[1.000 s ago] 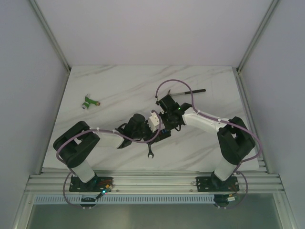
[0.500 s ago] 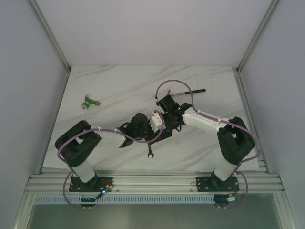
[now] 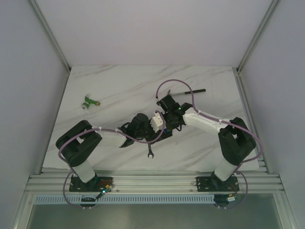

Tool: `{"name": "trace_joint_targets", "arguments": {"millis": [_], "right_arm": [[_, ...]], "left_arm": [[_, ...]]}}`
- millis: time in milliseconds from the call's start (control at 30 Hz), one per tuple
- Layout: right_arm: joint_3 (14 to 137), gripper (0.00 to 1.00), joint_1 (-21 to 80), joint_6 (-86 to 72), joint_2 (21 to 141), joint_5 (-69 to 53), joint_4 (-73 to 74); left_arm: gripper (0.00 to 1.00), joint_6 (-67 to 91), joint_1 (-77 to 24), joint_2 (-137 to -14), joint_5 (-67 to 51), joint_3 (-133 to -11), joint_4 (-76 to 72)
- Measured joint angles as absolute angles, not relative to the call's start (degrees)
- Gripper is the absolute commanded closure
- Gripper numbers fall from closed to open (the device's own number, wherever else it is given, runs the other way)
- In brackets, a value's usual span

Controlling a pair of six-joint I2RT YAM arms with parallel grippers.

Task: Snap on the fuse box
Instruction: Install the fuse at the fuse box base.

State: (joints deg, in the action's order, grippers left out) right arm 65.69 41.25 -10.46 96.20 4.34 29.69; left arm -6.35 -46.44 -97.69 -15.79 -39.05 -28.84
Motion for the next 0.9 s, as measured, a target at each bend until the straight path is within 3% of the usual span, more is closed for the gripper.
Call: {"name": "trace_joint_targets", "arguments": {"millis": [900], "right_arm": [[64.97,1.00,40.82,-10.41,96.18,4.27,29.08]], "left_arm": [[0.49,-6.33,-46.52,-97.25,-15.16,-34.79,-36.29]]}}
